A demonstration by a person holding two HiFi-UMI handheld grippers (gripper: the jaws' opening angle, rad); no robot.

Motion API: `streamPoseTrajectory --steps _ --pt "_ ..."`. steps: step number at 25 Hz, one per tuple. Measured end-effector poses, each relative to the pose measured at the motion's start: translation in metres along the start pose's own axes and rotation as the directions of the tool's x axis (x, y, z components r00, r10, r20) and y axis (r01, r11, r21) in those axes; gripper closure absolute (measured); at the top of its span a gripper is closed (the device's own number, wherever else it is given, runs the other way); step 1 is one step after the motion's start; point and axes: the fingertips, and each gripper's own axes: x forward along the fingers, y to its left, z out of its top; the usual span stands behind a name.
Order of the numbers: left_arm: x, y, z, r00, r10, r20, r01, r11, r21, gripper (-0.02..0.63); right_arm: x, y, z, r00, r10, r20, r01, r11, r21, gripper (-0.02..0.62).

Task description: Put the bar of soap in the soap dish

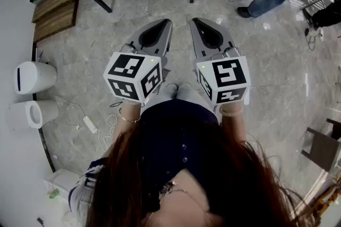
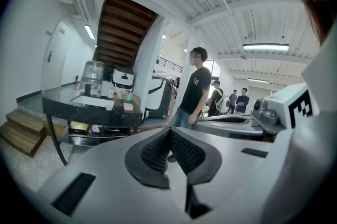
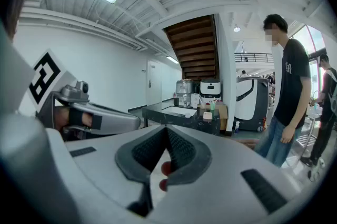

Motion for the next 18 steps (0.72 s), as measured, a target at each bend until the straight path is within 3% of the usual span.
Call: streamPoseTrajectory --steps 10,18 --pt "0.040 0.005 0.011 0.999 0.035 0.012 -0.035 0.999 -0.015 0.614 0.018 -0.041 0.001 0.999 0.035 0.016 -0.036 0.999 0.039 0.588" --pt "0.067 0.038 0.021 0.999 0.051 0.004 -0.050 0.998 -0.023 0.614 0.060 -0.052 0.002 0.998 0.065 0.006 -0.065 0.996 0.063 0.586"
